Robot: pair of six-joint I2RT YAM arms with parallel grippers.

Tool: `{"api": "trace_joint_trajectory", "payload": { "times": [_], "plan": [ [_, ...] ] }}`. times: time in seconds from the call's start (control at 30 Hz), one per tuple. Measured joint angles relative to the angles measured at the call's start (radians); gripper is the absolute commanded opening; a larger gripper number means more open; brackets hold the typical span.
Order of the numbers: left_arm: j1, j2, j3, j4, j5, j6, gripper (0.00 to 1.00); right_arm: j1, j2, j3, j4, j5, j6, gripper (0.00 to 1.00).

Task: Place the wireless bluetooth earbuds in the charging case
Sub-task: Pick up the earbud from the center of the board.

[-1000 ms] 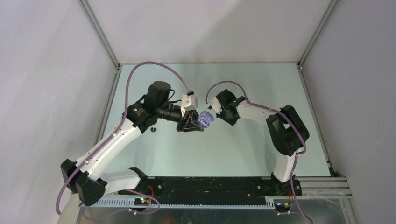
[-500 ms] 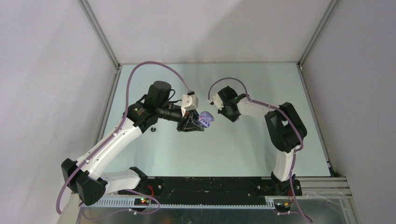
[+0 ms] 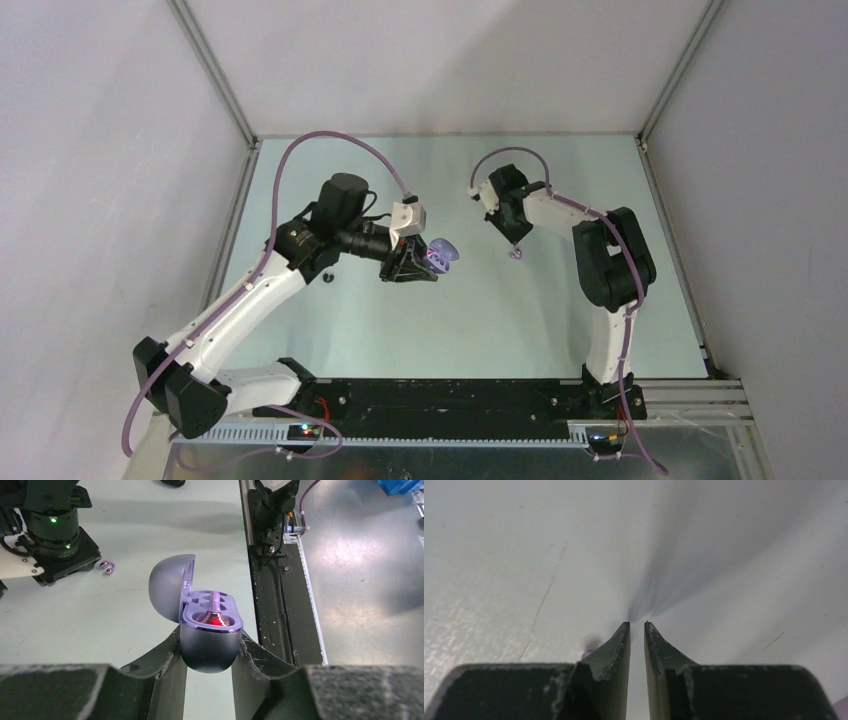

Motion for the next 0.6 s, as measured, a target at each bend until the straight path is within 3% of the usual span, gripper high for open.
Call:
{"api": "trace_joint_trajectory", "payload": {
  "times": [0.37, 0.6],
  "plan": [
    [0.0, 0.002, 0.0, 0.0, 0.0, 0.0, 0.1, -0.065, 0.032, 0.057, -0.043, -0.096, -0.011, 0.25],
    [0.0, 0.002, 0.0, -0.001, 0.0, 0.0, 0.1, -0.092, -0.072, 0.001, -0.034, -0.179, -0.123, 0.27]
  ]
}}
